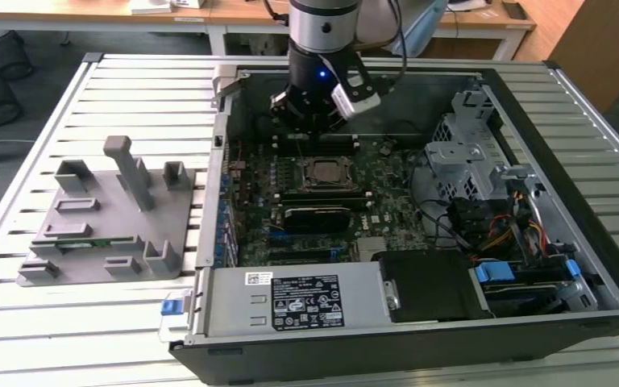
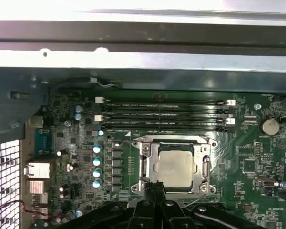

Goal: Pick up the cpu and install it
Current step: 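Install the first cpu locking lever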

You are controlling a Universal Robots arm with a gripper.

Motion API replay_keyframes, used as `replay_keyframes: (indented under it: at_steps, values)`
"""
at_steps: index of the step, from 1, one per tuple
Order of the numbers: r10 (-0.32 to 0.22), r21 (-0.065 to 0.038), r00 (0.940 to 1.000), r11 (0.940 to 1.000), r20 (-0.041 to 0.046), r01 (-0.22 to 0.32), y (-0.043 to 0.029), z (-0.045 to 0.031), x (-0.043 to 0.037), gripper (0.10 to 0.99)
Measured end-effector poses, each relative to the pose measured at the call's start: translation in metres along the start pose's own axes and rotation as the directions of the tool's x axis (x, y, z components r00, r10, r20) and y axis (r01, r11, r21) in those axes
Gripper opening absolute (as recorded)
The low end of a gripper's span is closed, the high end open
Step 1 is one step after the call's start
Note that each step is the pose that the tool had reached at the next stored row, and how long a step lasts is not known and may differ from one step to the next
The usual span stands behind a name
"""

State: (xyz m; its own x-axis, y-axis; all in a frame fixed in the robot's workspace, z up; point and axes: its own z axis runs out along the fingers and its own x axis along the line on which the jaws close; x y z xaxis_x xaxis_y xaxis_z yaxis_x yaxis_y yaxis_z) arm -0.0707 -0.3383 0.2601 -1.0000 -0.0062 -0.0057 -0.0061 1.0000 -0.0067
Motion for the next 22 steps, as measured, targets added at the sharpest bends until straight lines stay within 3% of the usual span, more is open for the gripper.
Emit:
replay_keyframes:
  at_steps: [8,22]
  values:
    - [0.000,0.000,1.0000,1.0000,0.0013,0.000,0.0005,0.0003,0.0143,0.106]
    - [0.000,0.000,1.0000,1.0000,0.0013,0.000,0.0088,0.0010,0.0286,0.106]
